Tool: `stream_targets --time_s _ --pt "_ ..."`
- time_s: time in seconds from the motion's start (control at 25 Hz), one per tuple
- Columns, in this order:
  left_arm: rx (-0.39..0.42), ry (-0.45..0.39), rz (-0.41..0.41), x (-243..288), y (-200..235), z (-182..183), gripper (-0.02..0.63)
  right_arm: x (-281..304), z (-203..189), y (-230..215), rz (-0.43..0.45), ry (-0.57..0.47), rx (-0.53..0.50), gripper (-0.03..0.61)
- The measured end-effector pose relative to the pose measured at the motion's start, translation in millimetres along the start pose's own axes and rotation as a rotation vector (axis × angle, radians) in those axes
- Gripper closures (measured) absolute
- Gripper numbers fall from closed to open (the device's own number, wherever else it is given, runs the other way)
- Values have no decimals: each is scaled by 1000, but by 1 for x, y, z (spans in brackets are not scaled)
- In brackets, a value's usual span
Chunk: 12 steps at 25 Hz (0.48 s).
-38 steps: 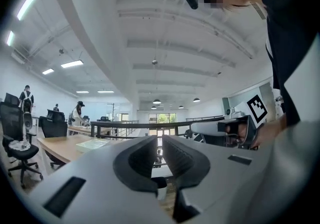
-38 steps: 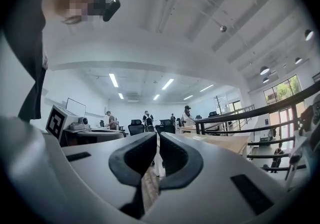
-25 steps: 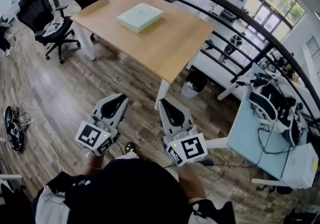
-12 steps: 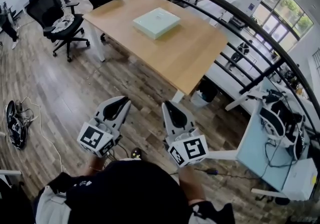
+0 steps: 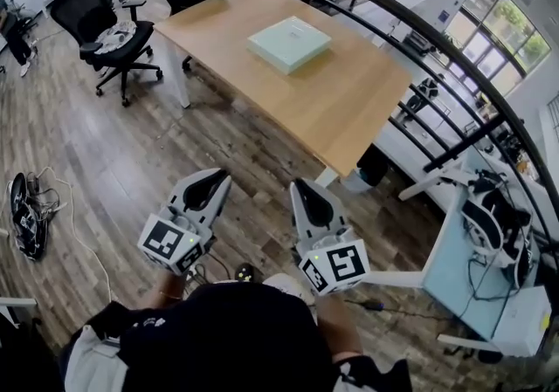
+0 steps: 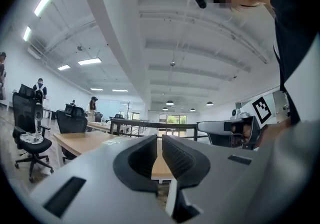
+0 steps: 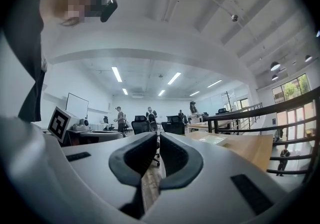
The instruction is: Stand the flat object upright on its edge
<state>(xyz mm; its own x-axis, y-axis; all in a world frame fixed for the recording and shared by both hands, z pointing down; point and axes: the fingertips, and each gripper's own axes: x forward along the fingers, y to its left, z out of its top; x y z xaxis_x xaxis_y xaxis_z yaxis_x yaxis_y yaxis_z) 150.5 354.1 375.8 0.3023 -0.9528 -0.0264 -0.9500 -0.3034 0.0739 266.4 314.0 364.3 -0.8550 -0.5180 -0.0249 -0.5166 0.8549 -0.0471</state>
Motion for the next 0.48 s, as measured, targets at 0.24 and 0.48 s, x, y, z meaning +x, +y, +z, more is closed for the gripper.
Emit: stream_targets --time_s 0.24,0.48 --pt "-26 5 -3 -3 13 -8 574 13 -5 -5 -20 24 11 549" --pt "-37 25 48 2 43 -13 574 43 -6 -17 4 28 13 549"
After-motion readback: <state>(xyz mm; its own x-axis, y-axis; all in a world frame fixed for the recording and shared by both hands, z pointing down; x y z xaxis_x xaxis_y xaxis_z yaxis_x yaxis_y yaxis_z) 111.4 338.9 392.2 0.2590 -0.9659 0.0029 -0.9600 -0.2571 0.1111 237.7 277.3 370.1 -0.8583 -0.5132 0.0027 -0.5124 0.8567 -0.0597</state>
